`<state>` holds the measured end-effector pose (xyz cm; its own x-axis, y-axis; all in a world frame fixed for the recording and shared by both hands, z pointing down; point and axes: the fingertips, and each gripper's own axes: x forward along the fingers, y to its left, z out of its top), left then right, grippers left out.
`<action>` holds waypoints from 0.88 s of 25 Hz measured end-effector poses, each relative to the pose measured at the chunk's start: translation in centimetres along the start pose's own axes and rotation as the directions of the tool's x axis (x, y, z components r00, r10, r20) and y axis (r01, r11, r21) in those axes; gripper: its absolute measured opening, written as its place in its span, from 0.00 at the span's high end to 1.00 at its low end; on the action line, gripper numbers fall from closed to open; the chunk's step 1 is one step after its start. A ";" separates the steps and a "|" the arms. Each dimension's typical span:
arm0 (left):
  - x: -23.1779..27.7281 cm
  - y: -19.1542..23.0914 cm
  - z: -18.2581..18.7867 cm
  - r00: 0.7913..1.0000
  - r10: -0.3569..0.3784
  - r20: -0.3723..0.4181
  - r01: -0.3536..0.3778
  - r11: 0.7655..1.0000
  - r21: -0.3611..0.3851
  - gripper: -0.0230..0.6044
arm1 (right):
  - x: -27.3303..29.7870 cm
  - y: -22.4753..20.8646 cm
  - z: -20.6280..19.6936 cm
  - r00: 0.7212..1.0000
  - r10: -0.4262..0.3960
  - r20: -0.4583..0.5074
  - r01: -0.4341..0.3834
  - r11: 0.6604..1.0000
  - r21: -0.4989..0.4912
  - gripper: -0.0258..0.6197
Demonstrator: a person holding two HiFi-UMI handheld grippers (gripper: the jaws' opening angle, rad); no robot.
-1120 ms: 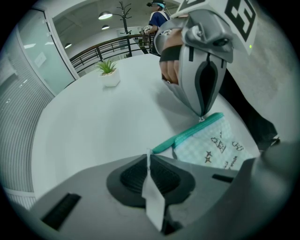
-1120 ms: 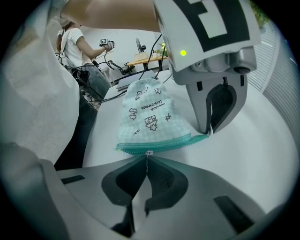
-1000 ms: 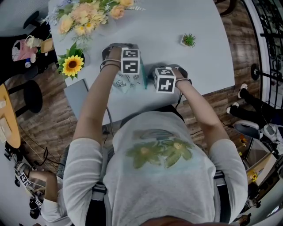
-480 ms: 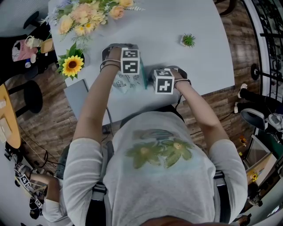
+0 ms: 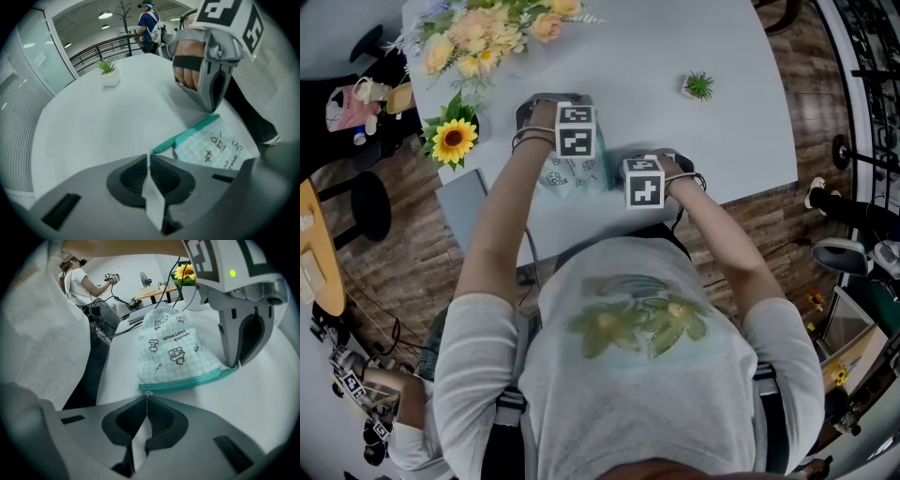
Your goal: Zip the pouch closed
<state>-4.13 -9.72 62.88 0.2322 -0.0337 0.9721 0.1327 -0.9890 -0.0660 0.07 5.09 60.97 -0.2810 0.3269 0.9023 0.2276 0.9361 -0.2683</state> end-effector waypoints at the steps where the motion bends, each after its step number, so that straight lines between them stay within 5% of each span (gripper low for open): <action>1: 0.0 0.0 0.0 1.000 0.000 0.000 0.000 1.000 0.001 0.92 | 0.1 0.1 0.0 1.000 -0.004 -0.001 0.004 1.000 0.000 0.93; 11: 0.0 0.0 -0.1 1.000 0.001 0.007 -0.001 1.000 -0.005 0.92 | 0.7 -0.2 0.0 0.994 -0.091 -0.060 0.091 0.996 -0.003 0.93; 17: -0.2 0.3 -0.1 0.998 0.033 0.058 -0.027 0.994 -0.103 0.92 | 0.6 -0.3 -0.1 0.990 -0.135 -0.038 0.136 0.990 0.026 0.93; 22: -0.8 -0.3 -0.8 0.991 0.071 0.111 -0.041 0.966 -0.255 0.90 | 0.0 -0.1 -0.1 0.988 -0.138 0.063 0.125 0.976 0.180 0.89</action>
<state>-5.14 -9.51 62.31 0.3467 -0.0878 0.9339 -0.1268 -0.9909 -0.0461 0.13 5.00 60.97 -0.3677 0.2018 0.9078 0.0195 0.9776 -0.2095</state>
